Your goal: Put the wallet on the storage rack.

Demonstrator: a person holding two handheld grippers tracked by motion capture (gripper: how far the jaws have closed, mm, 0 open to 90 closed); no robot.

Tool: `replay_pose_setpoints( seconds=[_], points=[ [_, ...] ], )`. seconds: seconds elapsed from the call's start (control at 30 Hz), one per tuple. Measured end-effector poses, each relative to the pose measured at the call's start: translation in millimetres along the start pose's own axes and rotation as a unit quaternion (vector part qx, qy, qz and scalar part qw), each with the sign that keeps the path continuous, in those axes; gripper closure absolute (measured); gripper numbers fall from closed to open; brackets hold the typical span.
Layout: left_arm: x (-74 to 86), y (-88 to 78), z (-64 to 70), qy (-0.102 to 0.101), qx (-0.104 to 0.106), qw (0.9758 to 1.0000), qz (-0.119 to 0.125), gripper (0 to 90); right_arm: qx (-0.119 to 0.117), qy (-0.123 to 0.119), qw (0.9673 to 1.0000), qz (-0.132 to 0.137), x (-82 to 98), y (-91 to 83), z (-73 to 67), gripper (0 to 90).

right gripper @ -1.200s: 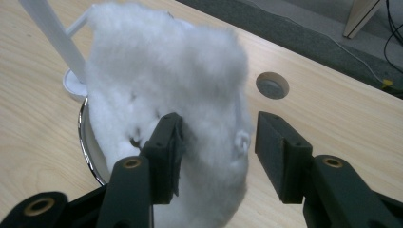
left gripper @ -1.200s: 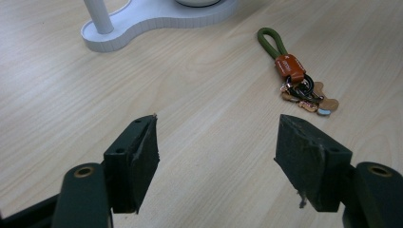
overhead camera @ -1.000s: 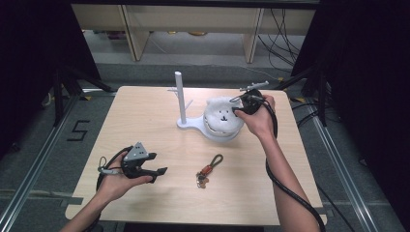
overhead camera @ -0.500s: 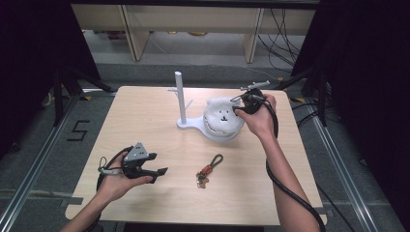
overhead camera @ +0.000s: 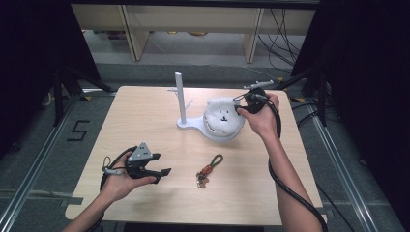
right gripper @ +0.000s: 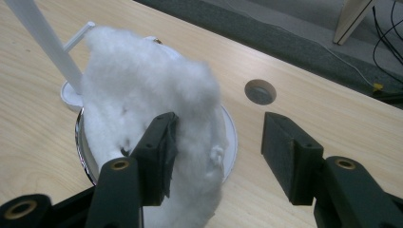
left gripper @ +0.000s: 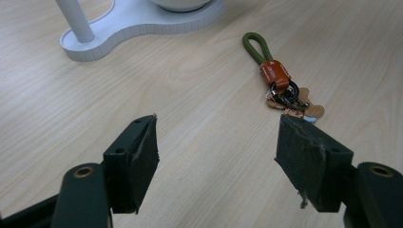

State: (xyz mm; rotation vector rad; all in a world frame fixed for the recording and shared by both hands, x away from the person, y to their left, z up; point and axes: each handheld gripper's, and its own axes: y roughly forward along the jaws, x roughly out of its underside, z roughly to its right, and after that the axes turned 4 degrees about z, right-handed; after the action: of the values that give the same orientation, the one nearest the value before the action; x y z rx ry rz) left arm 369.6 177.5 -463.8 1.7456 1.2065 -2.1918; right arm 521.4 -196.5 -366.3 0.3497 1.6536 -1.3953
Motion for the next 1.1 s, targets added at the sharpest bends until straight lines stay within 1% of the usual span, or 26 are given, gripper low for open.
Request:
replay_pose_setpoints(
  seconds=[0.03, 0.07, 0.13, 0.17, 0.23, 0.27, 0.33, 0.37, 0.43, 0.47, 0.5, 0.53, 0.57, 0.6, 0.67, 0.7, 0.73, 0.77, 0.8, 0.83, 0.87, 0.9, 0.97, 1.0, 1.03, 1.1],
  points=[
    [0.1, 0.4, 0.2, -0.001, 0.001, 1.0, 0.0, 29.8, -0.001, 0.002, 1.0, -0.002, -0.1, -0.7, -0.1, 47.0],
    [0.0, -0.5, -1.0, 0.008, 0.001, 0.9999, -0.008, 29.8, 0.0, -0.002, 1.0, -0.001, 0.2, -0.6, 0.1, 47.0],
    [0.0, -0.6, -1.4, 0.006, 0.004, 0.9999, -0.009, 29.8, 0.001, 0.005, 1.0, -0.001, 0.3, -0.7, -1.0, 46.9],
    [0.5, 0.4, -0.3, -0.002, 0.002, 1.0, -0.002, 29.8, 0.002, 0.004, 1.0, -0.001, 0.4, -1.0, -1.1, 46.8],
    [0.5, 0.0, -0.5, -0.001, 0.002, 1.0, -0.002, 29.8, 0.003, 0.009, 1.0, 0.0, 0.7, -1.4, -1.3, 46.6],
    [0.5, -1.3, -1.3, 0.004, 0.002, 1.0, -0.007, 29.8, 0.002, 0.006, 1.0, 0.001, 0.7, -1.5, -0.8, 46.4],
    [0.7, -1.7, -1.2, 0.005, -0.001, 1.0, -0.008, 29.8, 0.002, 0.006, 1.0, 0.001, 0.6, -2.9, -0.7, 46.2],
    [0.8, -1.7, -1.3, 0.005, -0.001, 1.0, -0.008, 29.8, 0.001, 0.011, 0.9999, 0.001, 0.8, -3.1, -1.5, 46.0],
    [1.0, -1.8, -1.4, 0.005, -0.001, 0.9999, -0.009, 29.8, -0.006, 0.002, 1.0, 0.008, 1.4, -3.2, 0.7, 45.8],
    [1.0, -1.7, -1.3, 0.005, -0.001, 1.0, -0.008, 29.8, 0.0, 0.012, 0.9999, 0.008, 1.8, -4.4, -1.1, 45.6],
    [1.0, -1.7, -1.3, 0.005, -0.001, 1.0, -0.008, 29.8, 0.0, 0.015, 0.9999, 0.003, 1.8, -6.3, -0.9, 45.4],
    [0.7, -1.1, -1.5, 0.004, 0.002, 1.0, -0.009, 29.8, 0.0, 0.008, 1.0, 0.005, 2.3, -6.1, 0.6, 45.0],
    [0.9, 0.1, -0.4, -0.003, 0.002, 1.0, -0.001, 29.8, 0.0, 0.013, 0.9999, 0.005, 2.6, -7.1, 0.7, 44.9],
    [0.7, 0.3, -0.3, -0.002, 0.002, 1.0, -0.002, 29.8, 0.002, 0.013, 0.9999, 0.005, 3.2, -7.6, 1.3, 44.8],
    [0.1, -0.1, -0.4, 0.007, 0.0, 0.9999, -0.01, 29.7, 0.004, 0.016, 0.9998, 0.006, 4.6, -9.1, 2.3, 44.7],
    [0.1, 0.6, -0.1, 0.005, 0.002, 1.0, -0.007, 29.7, 0.005, 0.02, 0.9998, 0.008, 5.4, -9.4, 2.2, 44.6],
    [0.2, 2.0, 1.5, -0.004, 0.002, 1.0, 0.0, 29.7, 0.003, 0.016, 0.9999, 0.006, 5.5, -10.6, 3.7, 44.5],
    [0.2, 2.0, 1.5, -0.004, 0.002, 1.0, 0.0, 29.7, 0.002, 0.018, 0.9998, 0.009, 6.4, -10.7, 3.7, 44.5],
    [-0.4, 2.2, 1.8, 0.0, 0.001, 1.0, -0.004, 29.7, 0.001, 0.028, 0.9996, 0.008, 6.9, -12.7, 3.0, 44.4],
    [-0.5, 3.0, 2.1, -0.001, 0.004, 1.0, -0.002, 29.7, -0.001, 0.02, 0.9997, 0.011, 7.6, -12.7, 4.5, 44.4],
    [-0.9, 2.6, 1.5, 0.006, 0.005, 0.9999, -0.009, 29.7, 0.0, 0.028, 0.9995, 0.012, 8.5, -14.6, 3.8, 44.2],
    [-1.1, 4.2, 3.1, -0.003, 0.006, 1.0, -0.001, 29.7, 0.001, 0.022, 0.9996, 0.015, 9.3, -15.5, 5.4, 44.2],
    [-2.2, 5.0, 3.7, -0.006, 0.01, 0.9999, -0.001, 29.7, 0.003, 0.031, 0.9994, 0.018, 11.7, -18.0, 4.9, 44.2],
    [-3.7, 4.4, 3.2, 0.003, 0.012, 0.9999, -0.01, 29.8, -0.002, 0.028, 0.9994, 0.02, 13.5, -19.4, 6.0, 44.2],
    [-5.1, 7.0, 5.8, -0.012, 0.014, 0.9998, 0.001, 29.9, 0.002, 0.031, 0.9993, 0.02, 15.5, -21.6, 6.5, 44.2],
    [-8.3, 8.3, 5.7, 0.001, 0.021, 0.9998, -0.007, 30.0, 0.002, 0.038, 0.9991, 0.019, 20.3, -25.1, 8.1, 44.3]
  ],
)
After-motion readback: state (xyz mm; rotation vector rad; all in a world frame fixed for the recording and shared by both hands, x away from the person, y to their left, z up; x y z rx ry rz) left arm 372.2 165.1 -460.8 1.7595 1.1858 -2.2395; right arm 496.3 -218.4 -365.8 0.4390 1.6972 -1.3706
